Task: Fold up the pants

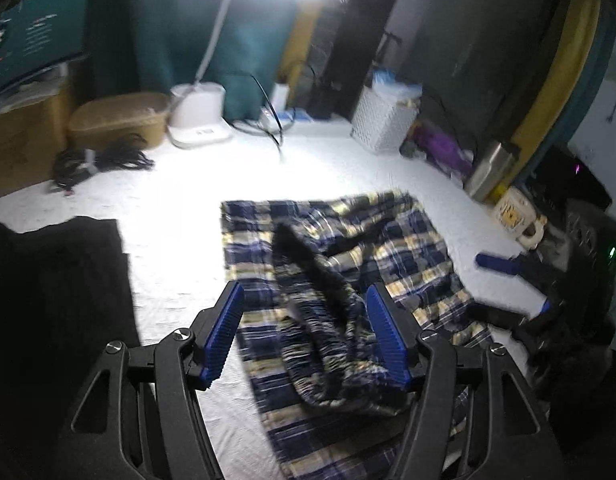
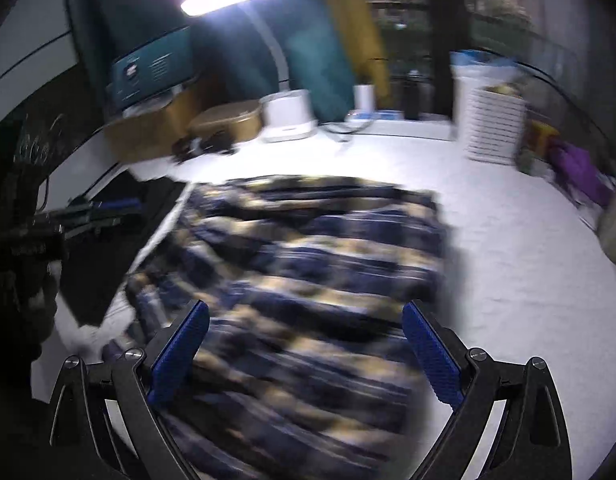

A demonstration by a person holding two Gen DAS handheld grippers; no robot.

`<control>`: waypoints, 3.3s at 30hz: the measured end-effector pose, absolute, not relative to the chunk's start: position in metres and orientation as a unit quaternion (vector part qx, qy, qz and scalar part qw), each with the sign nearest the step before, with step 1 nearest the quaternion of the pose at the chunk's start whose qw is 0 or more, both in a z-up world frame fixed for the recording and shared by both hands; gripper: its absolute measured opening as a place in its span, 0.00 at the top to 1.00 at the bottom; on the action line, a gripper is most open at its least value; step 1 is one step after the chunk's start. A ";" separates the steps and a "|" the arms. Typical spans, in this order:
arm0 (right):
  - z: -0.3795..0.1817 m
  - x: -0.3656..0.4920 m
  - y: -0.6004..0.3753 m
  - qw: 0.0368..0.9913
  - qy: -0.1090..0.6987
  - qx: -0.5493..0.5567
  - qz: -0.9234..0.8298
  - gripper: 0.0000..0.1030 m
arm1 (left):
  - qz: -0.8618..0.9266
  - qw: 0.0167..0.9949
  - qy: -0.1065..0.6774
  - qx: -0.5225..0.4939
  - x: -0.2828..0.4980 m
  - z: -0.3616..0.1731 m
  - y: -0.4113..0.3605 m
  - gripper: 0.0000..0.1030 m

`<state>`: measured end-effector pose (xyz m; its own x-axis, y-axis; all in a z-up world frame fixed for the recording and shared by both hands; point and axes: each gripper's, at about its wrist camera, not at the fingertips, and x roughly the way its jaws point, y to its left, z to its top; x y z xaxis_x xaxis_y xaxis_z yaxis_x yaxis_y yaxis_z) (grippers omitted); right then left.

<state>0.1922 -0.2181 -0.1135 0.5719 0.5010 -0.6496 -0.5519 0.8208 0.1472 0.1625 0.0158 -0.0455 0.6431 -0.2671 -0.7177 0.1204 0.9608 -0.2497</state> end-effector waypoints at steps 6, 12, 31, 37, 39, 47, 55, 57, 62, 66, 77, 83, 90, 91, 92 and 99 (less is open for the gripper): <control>-0.130 0.210 -0.254 0.895 0.367 -0.004 0.254 0.05 | -0.091 0.879 0.466 -0.043 0.184 -0.080 -0.007 0.38; -0.143 0.216 -0.260 0.890 0.376 0.003 0.256 0.05 | -0.107 0.858 0.498 -0.062 0.190 -0.108 -0.008 0.38; -0.150 0.226 -0.263 0.890 0.378 0.019 0.254 0.05 | -0.057 0.904 0.425 0.008 0.193 -0.066 -0.010 0.67; -0.158 0.230 -0.245 0.886 0.390 -0.006 0.250 0.05 | -0.048 0.868 0.491 -0.058 0.203 -0.103 0.028 0.58; -0.158 0.232 -0.244 0.887 0.390 -0.006 0.246 0.06 | -0.048 0.874 0.481 -0.055 0.201 -0.094 0.034 0.50; -0.140 0.249 -0.243 0.901 0.371 -0.002 0.226 0.23 | -0.067 0.901 0.426 -0.040 0.204 -0.056 0.038 0.47; -0.133 0.263 -0.231 0.901 0.367 -0.015 0.229 0.37 | -0.079 0.904 0.421 -0.004 0.227 -0.066 0.038 0.47; -0.131 0.267 -0.230 0.902 0.365 -0.018 0.229 0.44 | -0.087 0.903 0.420 -0.003 0.233 -0.070 0.039 0.47; -0.125 0.283 -0.230 0.904 0.359 -0.018 0.230 0.48 | -0.113 0.905 0.410 0.001 0.242 -0.074 0.033 0.47; -0.123 0.301 -0.232 0.904 0.359 -0.011 0.233 0.49 | -0.124 0.903 0.412 0.001 0.249 -0.078 0.028 0.54; -0.134 0.332 -0.232 0.892 0.380 0.017 0.244 0.54 | -0.126 0.897 0.424 -0.010 0.262 -0.087 0.029 0.61; -0.132 0.331 -0.235 0.893 0.380 0.014 0.240 0.54 | -0.138 0.901 0.411 -0.003 0.264 -0.074 0.017 0.62; -0.136 0.330 -0.231 0.886 0.390 -0.013 0.250 0.54 | -0.128 0.898 0.420 0.005 0.277 -0.080 0.013 0.62; -0.139 0.331 -0.230 0.885 0.392 -0.013 0.253 0.54 | -0.127 0.897 0.423 0.006 0.278 -0.082 0.014 0.62; -0.142 0.333 -0.229 0.883 0.393 -0.012 0.258 0.54 | -0.126 0.896 0.426 0.006 0.278 -0.084 0.015 0.62; -0.157 0.347 -0.224 0.869 0.392 0.035 0.298 0.85 | -0.132 0.893 0.431 -0.001 0.278 -0.085 0.019 0.68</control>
<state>0.3475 -0.2236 -0.1572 0.5143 0.5458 -0.6615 -0.4912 0.8197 0.2946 0.2782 0.0187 -0.0850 0.5932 -0.2370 -0.7694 0.2352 0.9650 -0.1159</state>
